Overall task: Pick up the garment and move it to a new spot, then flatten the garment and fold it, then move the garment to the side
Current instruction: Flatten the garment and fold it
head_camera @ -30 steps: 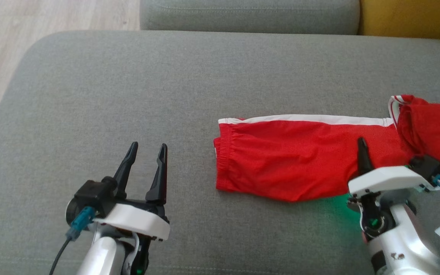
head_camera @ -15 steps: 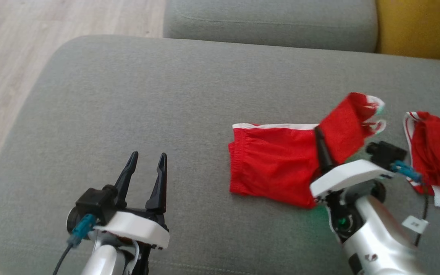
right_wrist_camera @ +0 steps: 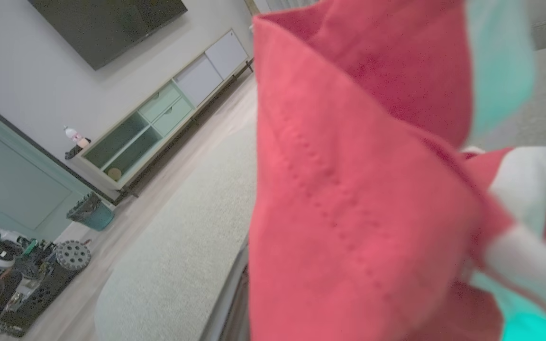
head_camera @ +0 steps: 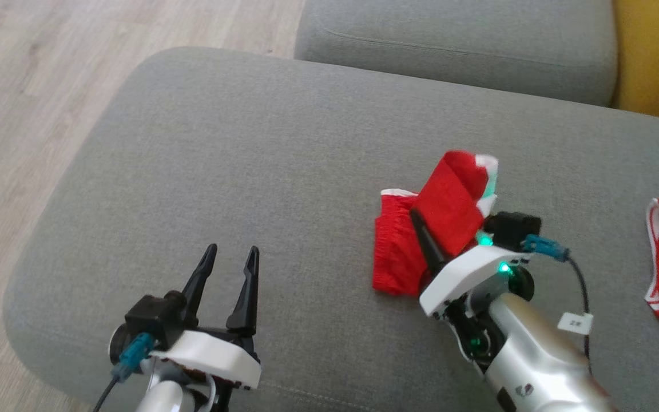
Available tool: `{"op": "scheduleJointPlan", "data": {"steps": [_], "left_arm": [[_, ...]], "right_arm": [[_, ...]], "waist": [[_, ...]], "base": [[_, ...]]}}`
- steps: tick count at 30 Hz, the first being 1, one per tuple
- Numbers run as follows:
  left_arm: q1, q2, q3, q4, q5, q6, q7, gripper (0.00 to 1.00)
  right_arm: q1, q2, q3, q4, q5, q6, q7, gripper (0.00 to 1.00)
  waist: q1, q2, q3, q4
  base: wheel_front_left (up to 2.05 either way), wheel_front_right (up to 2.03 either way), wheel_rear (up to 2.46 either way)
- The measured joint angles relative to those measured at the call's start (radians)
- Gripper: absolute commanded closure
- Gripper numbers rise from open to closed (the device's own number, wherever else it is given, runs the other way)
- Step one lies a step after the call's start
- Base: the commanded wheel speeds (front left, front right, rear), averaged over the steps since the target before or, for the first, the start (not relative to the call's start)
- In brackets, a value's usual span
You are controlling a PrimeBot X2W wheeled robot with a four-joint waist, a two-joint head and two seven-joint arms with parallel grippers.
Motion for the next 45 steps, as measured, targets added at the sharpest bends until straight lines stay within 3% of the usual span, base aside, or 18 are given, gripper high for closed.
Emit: {"op": "scheduleJointPlan", "data": {"steps": [6, 7, 8, 28, 45], "left_arm": [[0.002, 0.000, -0.002, 0.000, -0.002, 0.008, 0.000, 0.00], [0.002, 0.000, -0.003, 0.000, -0.002, 0.008, 0.000, 0.00], [0.002, 0.000, -0.004, 0.000, -0.006, 0.008, 0.000, 0.00], [-0.005, 0.000, -0.020, 0.000, -0.018, 0.017, 0.000, 0.00], [-0.005, 0.000, 0.005, -0.001, -0.017, 0.018, 0.000, 0.00]], "right_arm": [[-0.020, 0.000, 0.089, 0.063, -0.020, 0.000, 0.014, 1.00], [-0.023, 0.000, 0.101, 0.069, -0.024, 0.000, 0.014, 0.58], [-0.025, 0.000, 0.107, 0.076, -0.026, 0.000, 0.011, 0.00], [-0.059, -0.001, 0.300, 0.144, 0.092, 0.000, -0.039, 0.00], [-0.079, -0.001, 0.364, 0.163, 0.131, 0.000, -0.075, 0.00]], "waist": [[0.0000, 0.0000, 0.010, 0.027], [0.0000, 0.0000, 0.013, 0.030], [0.0000, 0.0000, 0.015, 0.033], [0.0000, 0.0000, 0.048, 0.036], [0.0000, 0.0000, -0.011, -0.074]], "base": [[0.00, 0.00, 0.00], [0.00, 0.00, 0.00], [0.00, 0.00, 0.00], [0.00, 0.00, 0.00], [0.00, 0.00, 0.00]]}}
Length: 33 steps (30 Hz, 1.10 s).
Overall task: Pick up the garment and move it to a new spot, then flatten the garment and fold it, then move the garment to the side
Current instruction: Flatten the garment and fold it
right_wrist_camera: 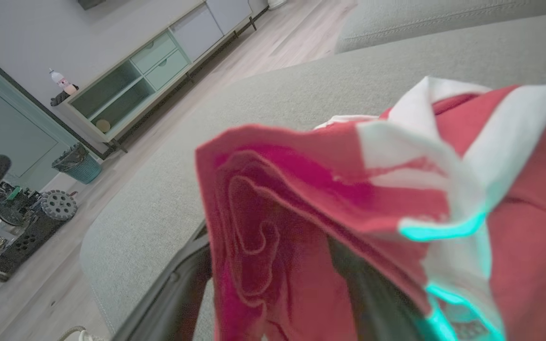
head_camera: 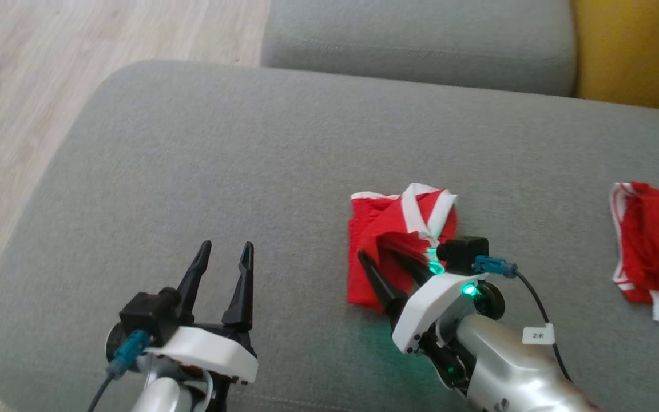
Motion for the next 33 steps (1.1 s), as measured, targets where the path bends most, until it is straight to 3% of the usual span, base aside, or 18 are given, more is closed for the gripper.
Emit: {"op": "scheduleJointPlan", "data": {"steps": [12, 18, 27, 33], "left_arm": [[0.004, 0.000, 0.028, -0.019, 0.001, -0.003, 0.000, 0.00], [0.005, 0.000, 0.043, -0.032, 0.001, -0.003, 0.000, 0.00], [0.005, 0.000, 0.050, -0.050, 0.001, -0.002, 0.000, 0.00], [0.011, 0.000, 0.049, -0.052, 0.001, -0.002, 0.000, 0.00]], "right_arm": [[0.053, -0.004, 0.010, -0.039, -0.050, 0.000, 0.032, 0.00], [0.086, -0.049, -0.070, -0.104, -0.101, 0.000, 0.032, 0.00], [0.171, -0.139, -0.340, -0.199, -0.254, 0.000, -0.012, 0.00], [0.242, -0.138, -0.562, -0.319, -0.493, 0.000, -0.044, 0.00]], "waist": [[0.0000, 0.0000, -0.058, -0.106], [0.0000, 0.0000, -0.066, -0.158], [0.0000, 0.0000, -0.051, -0.203], [0.0000, 0.0000, -0.040, -0.215]], "base": [[0.00, 0.00, 0.00], [0.00, 0.00, 0.00], [0.00, 0.00, 0.00], [0.00, 0.00, 0.00]]}}
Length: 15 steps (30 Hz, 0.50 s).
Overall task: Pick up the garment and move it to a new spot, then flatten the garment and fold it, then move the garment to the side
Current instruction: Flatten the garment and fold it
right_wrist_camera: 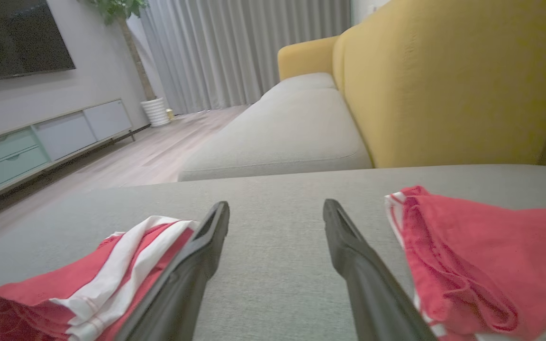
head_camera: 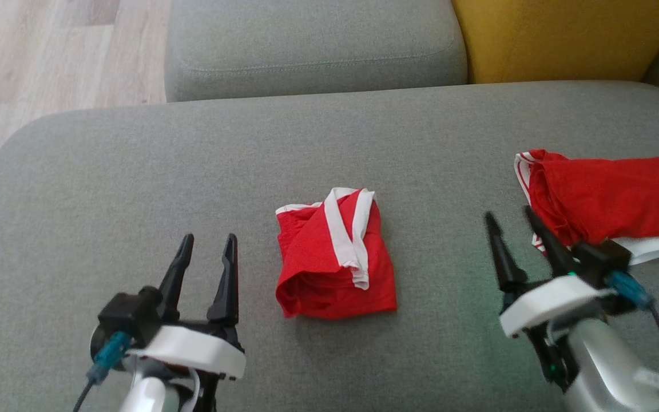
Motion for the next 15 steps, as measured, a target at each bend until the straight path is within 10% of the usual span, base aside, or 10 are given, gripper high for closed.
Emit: {"op": "scheduleJointPlan", "data": {"steps": [15], "left_arm": [[0.044, 0.000, -0.006, 0.004, 0.012, 0.000, 0.000, 0.00]], "right_arm": [[0.196, 0.123, -0.230, -0.238, -0.286, 0.000, 0.002, 0.00]], "waist": [[0.0000, 0.0000, 0.009, 0.021]], "base": [[0.00, 0.00, 0.00]]}}
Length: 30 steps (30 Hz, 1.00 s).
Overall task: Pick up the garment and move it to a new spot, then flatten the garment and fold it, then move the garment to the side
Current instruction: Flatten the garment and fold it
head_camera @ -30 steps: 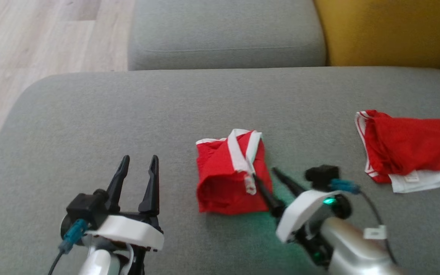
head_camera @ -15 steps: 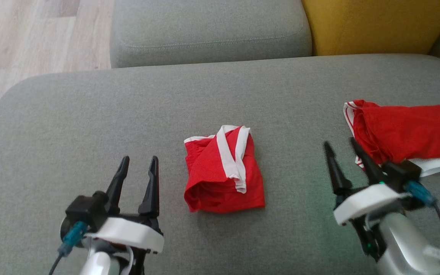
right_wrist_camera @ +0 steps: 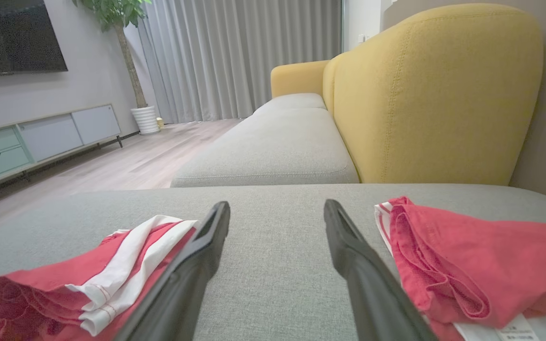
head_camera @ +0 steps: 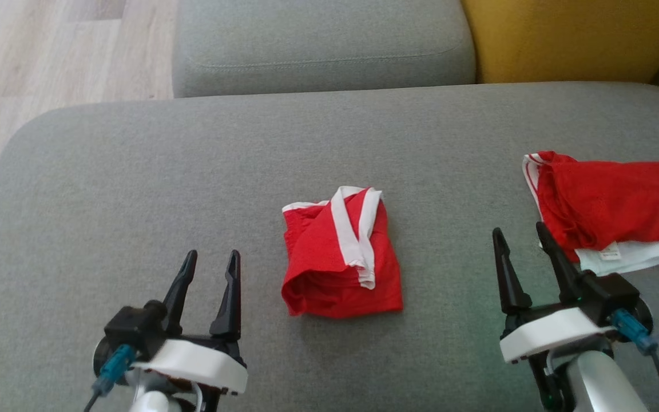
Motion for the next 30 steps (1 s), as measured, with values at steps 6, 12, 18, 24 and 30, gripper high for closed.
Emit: {"op": "scheduleJointPlan", "data": {"steps": [6, 12, 18, 24, 30], "left_arm": [[-0.001, 0.000, -0.022, 0.003, 0.000, -0.001, 0.000, 0.00], [-0.025, 0.000, -0.043, 0.017, 0.000, -0.001, 0.000, 0.00], [-0.046, 0.000, -0.054, 0.025, -0.001, -0.001, 0.000, 0.00], [-0.058, 0.000, -0.055, 0.028, -0.004, -0.001, 0.000, 0.00], [-0.060, 0.000, -0.055, 0.028, -0.004, -0.001, 0.000, 0.00]], "right_arm": [[-0.002, 0.001, 0.056, -0.007, -0.016, 0.000, 0.033, 1.00], [-0.056, 0.000, 0.150, 0.067, -0.001, 0.000, 0.057, 1.00], [-0.136, -0.005, 0.207, 0.176, 0.037, 0.000, 0.065, 1.00], [-0.191, -0.012, 0.231, 0.323, 0.055, 0.000, 0.072, 1.00], [-0.234, -0.016, 0.254, 0.430, 0.077, 0.000, 0.071, 1.00]], "waist": [[0.0000, 0.0000, 0.019, 0.033], [0.0000, 0.0000, 0.057, 0.088], [0.0000, 0.0000, 0.087, 0.142], [0.0000, 0.0000, 0.109, 0.200], [0.0000, 0.0000, 0.121, 0.223]], "base": [[0.00, 0.00, 0.00], [0.00, 0.00, 0.00], [0.00, 0.00, 0.00], [0.00, 0.00, 0.00], [0.00, 0.00, 0.00]]}}
